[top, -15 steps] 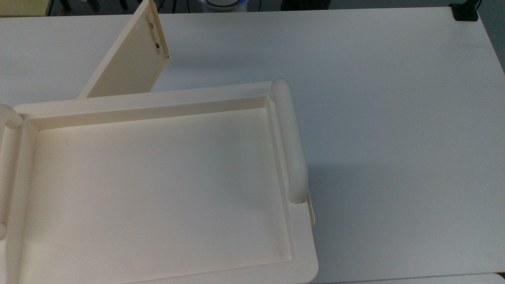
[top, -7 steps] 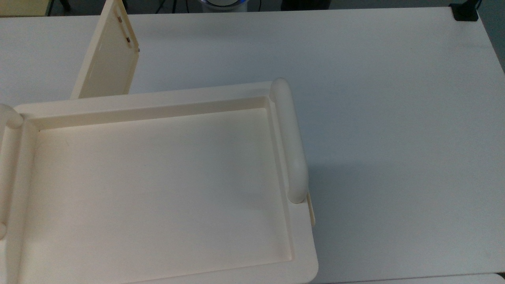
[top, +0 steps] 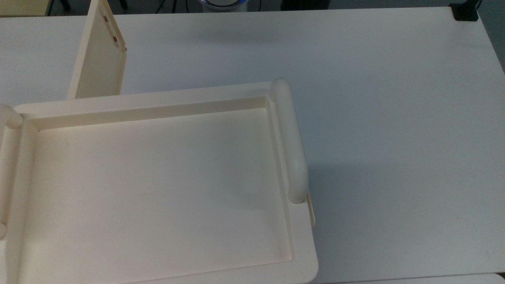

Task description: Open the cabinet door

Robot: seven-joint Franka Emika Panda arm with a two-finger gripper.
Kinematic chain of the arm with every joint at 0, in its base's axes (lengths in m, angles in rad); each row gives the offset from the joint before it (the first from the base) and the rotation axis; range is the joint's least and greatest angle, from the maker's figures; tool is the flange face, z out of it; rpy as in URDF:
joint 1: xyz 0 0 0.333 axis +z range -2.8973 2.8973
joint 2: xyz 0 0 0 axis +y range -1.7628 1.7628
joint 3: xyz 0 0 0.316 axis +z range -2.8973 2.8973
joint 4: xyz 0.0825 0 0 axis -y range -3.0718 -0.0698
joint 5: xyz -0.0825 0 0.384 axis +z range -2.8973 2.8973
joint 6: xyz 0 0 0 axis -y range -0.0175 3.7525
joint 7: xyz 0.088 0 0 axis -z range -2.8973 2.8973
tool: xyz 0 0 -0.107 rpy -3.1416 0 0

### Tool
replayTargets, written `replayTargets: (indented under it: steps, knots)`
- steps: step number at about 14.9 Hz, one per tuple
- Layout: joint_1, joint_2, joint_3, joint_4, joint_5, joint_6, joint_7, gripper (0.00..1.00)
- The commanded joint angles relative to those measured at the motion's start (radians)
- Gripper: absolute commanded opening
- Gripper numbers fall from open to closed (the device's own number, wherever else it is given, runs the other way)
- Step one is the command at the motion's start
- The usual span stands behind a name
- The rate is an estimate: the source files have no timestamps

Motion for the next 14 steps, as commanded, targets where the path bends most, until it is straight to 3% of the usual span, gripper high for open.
replayTargets:
  steps: [1,4,14]
  knots:
    - [0.108,0.012,-0.019,-0.031,-0.023,-0.001,0.06,1.0]
    - [0.142,0.048,-0.018,-0.048,-0.072,0.06,0.07,1.0]
    - [0.145,0.098,0.008,-0.046,-0.074,0.126,0.111,1.0]
